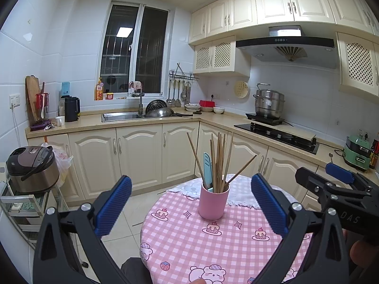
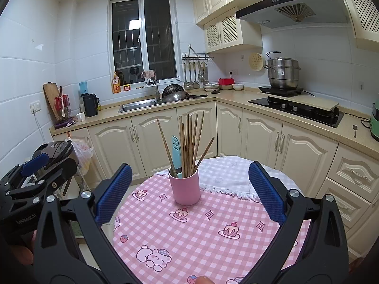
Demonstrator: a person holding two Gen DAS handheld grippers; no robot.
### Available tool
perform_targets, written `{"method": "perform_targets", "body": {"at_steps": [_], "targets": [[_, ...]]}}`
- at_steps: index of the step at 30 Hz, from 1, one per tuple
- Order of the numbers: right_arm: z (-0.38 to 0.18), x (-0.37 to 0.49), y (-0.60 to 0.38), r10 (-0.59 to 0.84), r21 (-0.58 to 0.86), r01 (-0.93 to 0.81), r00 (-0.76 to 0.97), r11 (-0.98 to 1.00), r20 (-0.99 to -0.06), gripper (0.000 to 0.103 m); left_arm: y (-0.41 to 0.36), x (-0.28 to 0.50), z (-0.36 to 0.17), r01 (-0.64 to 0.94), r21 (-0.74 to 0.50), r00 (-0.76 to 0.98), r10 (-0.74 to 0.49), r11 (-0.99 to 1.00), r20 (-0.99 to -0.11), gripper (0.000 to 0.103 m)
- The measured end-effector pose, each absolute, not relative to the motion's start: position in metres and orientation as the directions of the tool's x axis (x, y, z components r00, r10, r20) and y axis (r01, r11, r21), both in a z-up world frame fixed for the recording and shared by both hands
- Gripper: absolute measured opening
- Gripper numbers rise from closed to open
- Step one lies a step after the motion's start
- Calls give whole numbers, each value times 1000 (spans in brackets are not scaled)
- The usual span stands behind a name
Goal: Organize utensils
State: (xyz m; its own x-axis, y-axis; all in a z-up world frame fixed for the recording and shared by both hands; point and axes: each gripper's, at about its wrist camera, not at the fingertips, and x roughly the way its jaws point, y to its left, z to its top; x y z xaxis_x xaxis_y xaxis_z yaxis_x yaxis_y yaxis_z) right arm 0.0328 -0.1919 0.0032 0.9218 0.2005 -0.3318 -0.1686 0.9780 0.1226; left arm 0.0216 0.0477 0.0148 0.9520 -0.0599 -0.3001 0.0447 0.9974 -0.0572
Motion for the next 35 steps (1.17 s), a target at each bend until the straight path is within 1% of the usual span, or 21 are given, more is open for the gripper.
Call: {"method": "perform_targets", "body": {"at_steps": [15,22,27,35], "targets": [[2,34,-195,192,118,-160,922,980,-337,97,49,23,13,34,-68,949,-54,997,-311,99],[1,35,-196,193,118,-162,921,980,-339,97,45,19,12,27,-40,959,-37,999,-281,99],[-2,36,-197,192,120,-160,920,980,-343,97,48,15,15,34,-64,967,-49,997,-249,99],[-3,37,-198,192,119,-160,919,980,-344,97,49,22,12,26,-76,955,-47,997,-294,99]]}}
